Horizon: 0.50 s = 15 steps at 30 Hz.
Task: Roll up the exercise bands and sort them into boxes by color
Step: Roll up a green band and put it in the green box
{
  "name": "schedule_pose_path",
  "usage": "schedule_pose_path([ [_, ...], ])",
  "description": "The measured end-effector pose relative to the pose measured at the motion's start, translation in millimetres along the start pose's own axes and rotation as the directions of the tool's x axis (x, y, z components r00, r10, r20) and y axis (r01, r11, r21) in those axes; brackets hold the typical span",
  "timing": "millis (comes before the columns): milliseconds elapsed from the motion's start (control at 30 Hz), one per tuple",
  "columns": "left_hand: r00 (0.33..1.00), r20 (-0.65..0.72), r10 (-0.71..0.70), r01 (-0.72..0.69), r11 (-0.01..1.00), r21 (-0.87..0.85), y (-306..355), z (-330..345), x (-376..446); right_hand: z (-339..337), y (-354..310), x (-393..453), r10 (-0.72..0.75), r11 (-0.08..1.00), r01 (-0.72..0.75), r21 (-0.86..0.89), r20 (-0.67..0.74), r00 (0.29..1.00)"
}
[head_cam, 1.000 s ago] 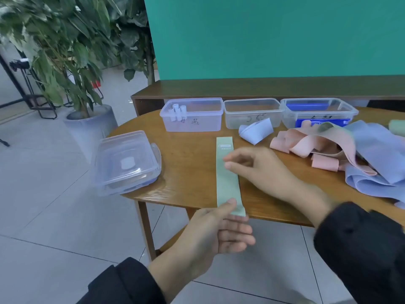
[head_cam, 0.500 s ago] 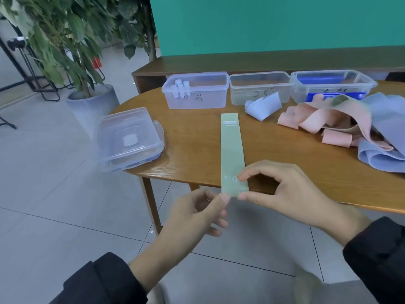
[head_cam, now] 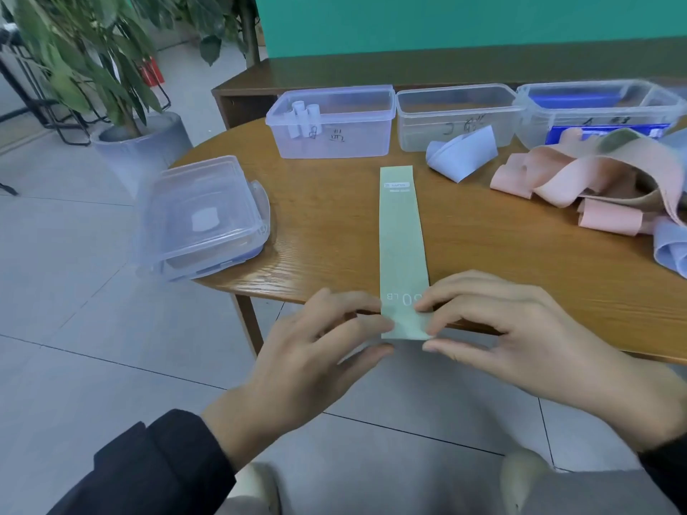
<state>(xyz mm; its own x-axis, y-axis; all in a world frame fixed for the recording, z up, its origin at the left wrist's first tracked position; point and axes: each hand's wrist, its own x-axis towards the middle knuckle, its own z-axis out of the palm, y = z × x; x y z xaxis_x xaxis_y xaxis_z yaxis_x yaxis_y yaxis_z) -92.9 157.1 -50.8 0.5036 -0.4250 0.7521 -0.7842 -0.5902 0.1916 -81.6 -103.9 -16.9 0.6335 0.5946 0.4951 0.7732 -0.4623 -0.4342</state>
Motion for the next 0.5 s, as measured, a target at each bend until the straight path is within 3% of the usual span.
schedule_pose_path([
  [200,0.997,-0.022,0.079,-0.079,0.997,0.016,-1,7,14,-5,3,-2,-0.099,0.985,0.087,-0.15,-0.076,0.992],
  [500,0.998,-0.034,-0.051,0.051,0.999,0.014,7,16,30,-18,13,5,-0.033,0.981,0.028,-0.19,-0.022,0.999],
])
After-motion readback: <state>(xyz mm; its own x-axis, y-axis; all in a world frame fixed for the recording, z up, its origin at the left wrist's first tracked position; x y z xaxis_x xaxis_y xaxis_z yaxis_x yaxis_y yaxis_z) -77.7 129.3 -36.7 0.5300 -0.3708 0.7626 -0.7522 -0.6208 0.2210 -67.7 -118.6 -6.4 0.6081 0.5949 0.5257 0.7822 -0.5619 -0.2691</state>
